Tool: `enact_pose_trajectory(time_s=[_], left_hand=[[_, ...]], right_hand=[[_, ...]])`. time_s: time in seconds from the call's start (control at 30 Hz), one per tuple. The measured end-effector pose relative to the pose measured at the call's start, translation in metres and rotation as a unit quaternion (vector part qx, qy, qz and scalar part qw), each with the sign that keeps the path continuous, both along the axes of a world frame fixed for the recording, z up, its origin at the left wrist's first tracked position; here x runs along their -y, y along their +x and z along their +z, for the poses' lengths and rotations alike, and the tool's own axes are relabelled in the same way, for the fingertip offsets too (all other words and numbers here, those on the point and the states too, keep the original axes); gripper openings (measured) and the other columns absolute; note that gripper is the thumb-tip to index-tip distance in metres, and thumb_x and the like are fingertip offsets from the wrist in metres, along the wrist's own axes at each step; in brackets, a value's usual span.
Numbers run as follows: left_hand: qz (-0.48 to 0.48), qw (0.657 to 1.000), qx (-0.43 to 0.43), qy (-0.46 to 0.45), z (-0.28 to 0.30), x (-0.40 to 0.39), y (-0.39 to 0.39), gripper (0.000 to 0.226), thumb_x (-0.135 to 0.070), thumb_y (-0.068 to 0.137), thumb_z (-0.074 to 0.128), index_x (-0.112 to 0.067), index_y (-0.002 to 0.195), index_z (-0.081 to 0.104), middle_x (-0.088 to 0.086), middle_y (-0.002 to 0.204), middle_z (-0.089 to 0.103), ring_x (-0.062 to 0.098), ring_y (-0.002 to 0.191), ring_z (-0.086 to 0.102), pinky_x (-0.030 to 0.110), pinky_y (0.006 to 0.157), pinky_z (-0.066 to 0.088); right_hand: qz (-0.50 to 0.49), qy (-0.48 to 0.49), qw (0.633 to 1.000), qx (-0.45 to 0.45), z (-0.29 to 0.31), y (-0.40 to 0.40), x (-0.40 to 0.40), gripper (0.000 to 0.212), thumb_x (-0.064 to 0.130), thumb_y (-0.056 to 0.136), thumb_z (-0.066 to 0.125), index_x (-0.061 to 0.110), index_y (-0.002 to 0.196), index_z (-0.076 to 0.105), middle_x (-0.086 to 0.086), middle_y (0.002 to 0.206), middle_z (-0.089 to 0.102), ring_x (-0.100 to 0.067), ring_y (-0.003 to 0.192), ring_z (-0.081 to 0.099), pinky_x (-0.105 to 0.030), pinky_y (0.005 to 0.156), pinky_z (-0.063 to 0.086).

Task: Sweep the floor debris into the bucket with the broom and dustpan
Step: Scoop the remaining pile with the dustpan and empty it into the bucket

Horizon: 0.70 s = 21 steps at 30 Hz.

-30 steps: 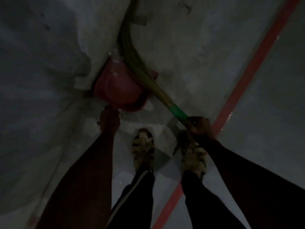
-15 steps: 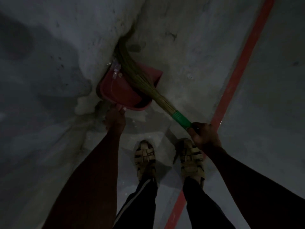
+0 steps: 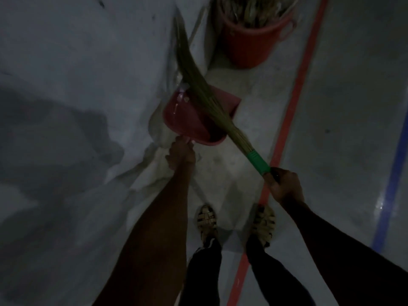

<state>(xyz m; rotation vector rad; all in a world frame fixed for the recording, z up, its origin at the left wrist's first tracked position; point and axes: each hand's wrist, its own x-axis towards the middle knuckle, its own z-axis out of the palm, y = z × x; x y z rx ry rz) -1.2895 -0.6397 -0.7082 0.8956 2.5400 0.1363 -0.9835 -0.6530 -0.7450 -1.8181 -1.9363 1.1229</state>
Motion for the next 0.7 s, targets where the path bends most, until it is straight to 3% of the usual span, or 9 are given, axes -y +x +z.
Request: enact_pose_trajectory(time_s=[0.17,0.3,0.43,0.6,0.7], left_hand=[[-0.064,0.998,0.003,0.023,0.095,-0.011,0.029,0.041,-0.042,0.101,0.047,-0.009,0.127,0.049,0.014,0.123,0.060,0.034,0.117,0.056,0.045,0.094,0.042],[-0.094,0.995,-0.019,0.034,0.153,-0.027,0.048,0.041,-0.043,0.100,0.047,-0.009,0.124,0.052,0.013,0.119,0.061,0.033,0.113,0.058,0.044,0.090,0.043],[-0.108,0.992,-0.017,0.057,0.206,-0.042,0.077,0.037,-0.041,0.100,0.049,-0.010,0.118,0.054,0.013,0.116,0.064,0.034,0.109,0.060,0.044,0.088,0.045],[-0.125,0.989,-0.013,0.074,0.244,-0.066,0.098,0.042,-0.043,0.100,0.049,-0.008,0.121,0.053,0.016,0.118,0.062,0.035,0.110,0.060,0.044,0.086,0.046],[-0.122,0.988,0.008,0.093,0.254,-0.097,0.103,0.044,-0.047,0.099,0.049,-0.008,0.118,0.054,0.015,0.116,0.063,0.036,0.108,0.060,0.042,0.084,0.046]], right_hand=[[-0.030,0.004,0.999,-0.020,0.093,0.026,0.008,0.052,0.063,0.086,0.040,0.019,0.071,0.062,-0.002,0.054,0.061,-0.023,0.049,0.060,-0.042,0.049,0.050],[-0.055,-0.011,0.998,-0.015,0.158,0.047,0.009,0.049,0.066,0.085,0.040,0.024,0.070,0.060,-0.004,0.056,0.063,-0.025,0.052,0.062,-0.046,0.052,0.053],[-0.085,-0.028,0.995,-0.037,0.220,0.071,0.001,0.063,0.067,0.081,0.043,0.011,0.084,0.072,-0.008,0.058,0.065,-0.028,0.051,0.063,-0.049,0.049,0.054],[-0.093,-0.022,0.995,-0.017,0.279,0.098,-0.028,0.056,0.059,0.083,0.051,0.006,0.076,0.068,-0.016,0.057,0.063,-0.031,0.046,0.061,-0.051,0.044,0.052],[-0.114,-0.017,0.993,-0.018,0.303,0.108,-0.055,0.050,0.047,0.092,0.060,-0.001,0.088,0.071,-0.022,0.060,0.064,-0.036,0.048,0.062,-0.051,0.045,0.052]])
